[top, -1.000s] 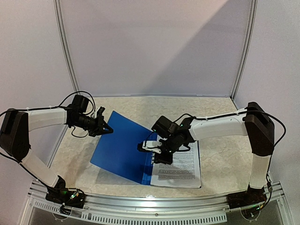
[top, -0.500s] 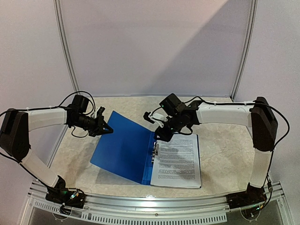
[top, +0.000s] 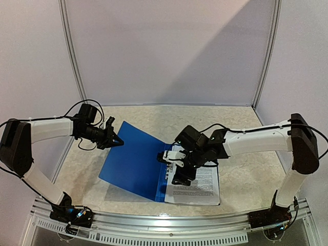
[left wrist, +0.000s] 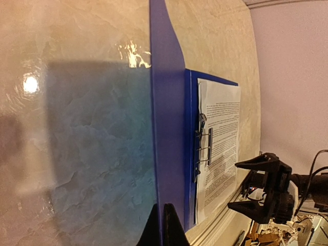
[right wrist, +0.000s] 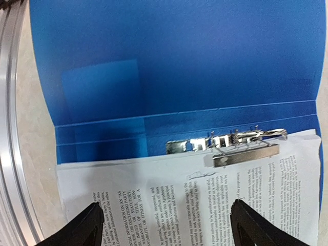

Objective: Put the files into the folder

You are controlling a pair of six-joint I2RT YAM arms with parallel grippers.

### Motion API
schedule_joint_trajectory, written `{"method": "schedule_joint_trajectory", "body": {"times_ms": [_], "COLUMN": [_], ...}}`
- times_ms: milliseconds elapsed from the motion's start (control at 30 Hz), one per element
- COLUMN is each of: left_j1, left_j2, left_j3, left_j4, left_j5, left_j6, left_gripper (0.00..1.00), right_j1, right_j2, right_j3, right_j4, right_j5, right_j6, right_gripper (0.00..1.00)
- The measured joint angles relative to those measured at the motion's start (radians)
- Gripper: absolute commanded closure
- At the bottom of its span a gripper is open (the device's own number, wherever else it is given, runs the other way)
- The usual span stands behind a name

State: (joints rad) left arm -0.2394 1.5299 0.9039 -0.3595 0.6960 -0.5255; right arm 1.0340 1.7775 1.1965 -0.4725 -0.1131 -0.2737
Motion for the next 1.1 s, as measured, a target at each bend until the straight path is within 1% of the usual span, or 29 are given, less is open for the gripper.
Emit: {"method": "schedule_joint_trajectory", "body": {"times_ms": [100, 133, 167, 267, 400, 567, 667, 900, 1100], "left_j1": [0.0, 0.0, 0.0, 0.0, 0.0, 0.0, 0.0, 0.0, 0.0], "left_j2": [0.0, 0.0, 0.0, 0.0, 0.0, 0.0, 0.0, 0.0, 0.0], "left_j3": [0.0, 0.0, 0.0, 0.0, 0.0, 0.0, 0.0, 0.0, 0.0], "left_j4": [0.0, 0.0, 0.0, 0.001, 0.002, 0.002, 0.003, 0.002, 0.003], "left_j5": [0.0, 0.0, 0.0, 0.0, 0.001, 0.001, 0.001, 0.001, 0.001], "left_j6": [0.0, 0.0, 0.0, 0.0, -0.002, -0.002, -0.003, -0.003, -0.002], "left_gripper": [1.0, 1.0, 1.0, 1.0, 1.0, 1.0, 1.0, 1.0, 1.0], "right_j1": [-0.03, -0.049, -0.07, -0.126, -0.166, -0.178, -0.178, -0.179, -0.179], "right_j2": [0.013, 0.029, 0.051, 0.13, 0.225, 0.333, 0.365, 0.385, 0.381], "right_j3": [0.059, 0.1, 0.149, 0.279, 0.348, 0.401, 0.415, 0.417, 0.399], "right_j4": [-0.002, -0.011, -0.018, -0.02, -0.026, -0.06, -0.067, -0.09, -0.074], "right_j5": [-0.019, -0.033, -0.04, -0.04, 0.006, 0.055, 0.063, 0.06, 0.045], "right_j6": [0.029, 0.051, 0.072, 0.12, 0.151, 0.174, 0.18, 0.183, 0.191], "right_gripper": [0.25, 0.3, 0.36, 0.6, 0.71, 0.75, 0.77, 0.8, 0.8]}}
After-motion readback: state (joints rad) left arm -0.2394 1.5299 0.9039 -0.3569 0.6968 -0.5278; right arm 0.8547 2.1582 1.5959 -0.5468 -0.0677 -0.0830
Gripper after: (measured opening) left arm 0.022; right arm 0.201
